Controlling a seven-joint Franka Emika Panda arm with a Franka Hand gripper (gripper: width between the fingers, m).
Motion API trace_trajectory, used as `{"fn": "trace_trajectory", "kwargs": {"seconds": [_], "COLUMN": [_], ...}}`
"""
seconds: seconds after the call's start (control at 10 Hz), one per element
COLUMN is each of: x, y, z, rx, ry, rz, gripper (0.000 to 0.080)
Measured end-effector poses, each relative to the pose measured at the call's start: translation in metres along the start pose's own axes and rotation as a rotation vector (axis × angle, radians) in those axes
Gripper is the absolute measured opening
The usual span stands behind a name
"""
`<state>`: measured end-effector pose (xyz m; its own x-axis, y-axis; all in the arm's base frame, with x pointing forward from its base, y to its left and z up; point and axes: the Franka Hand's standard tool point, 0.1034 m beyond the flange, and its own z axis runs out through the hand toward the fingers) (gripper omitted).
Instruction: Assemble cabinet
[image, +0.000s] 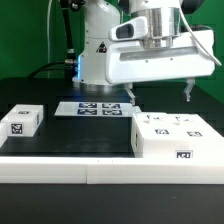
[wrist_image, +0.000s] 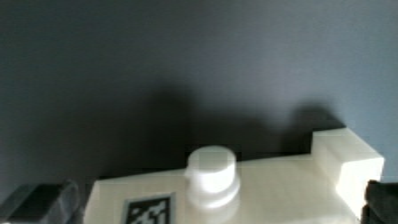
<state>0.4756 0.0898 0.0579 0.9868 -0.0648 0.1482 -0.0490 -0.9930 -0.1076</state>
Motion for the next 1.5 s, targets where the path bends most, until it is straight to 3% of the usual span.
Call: {"fn": "trace_trajectory", "kwargs": {"seconds": [0.2,0.4,1.0,1.2,1.5], "x": [0.000,0.001,-0.001,-0.011,-0.007], "y": [-0.005,-0.002,-0.004,-0.008,0.006], "z": [0.008,0.015,0.018,0.041,0.050], "rx": [-0.027,-0.041,-0.041,-0.060,-0.079], "ry": [0.041,0.065,0.061,0.049,0.073], "rz": [-0.030,-0.044,-0.043,-0.064,-0.085], "gripper": [0.0797,0.0797,0.0797,0.0797,0.0797]}}
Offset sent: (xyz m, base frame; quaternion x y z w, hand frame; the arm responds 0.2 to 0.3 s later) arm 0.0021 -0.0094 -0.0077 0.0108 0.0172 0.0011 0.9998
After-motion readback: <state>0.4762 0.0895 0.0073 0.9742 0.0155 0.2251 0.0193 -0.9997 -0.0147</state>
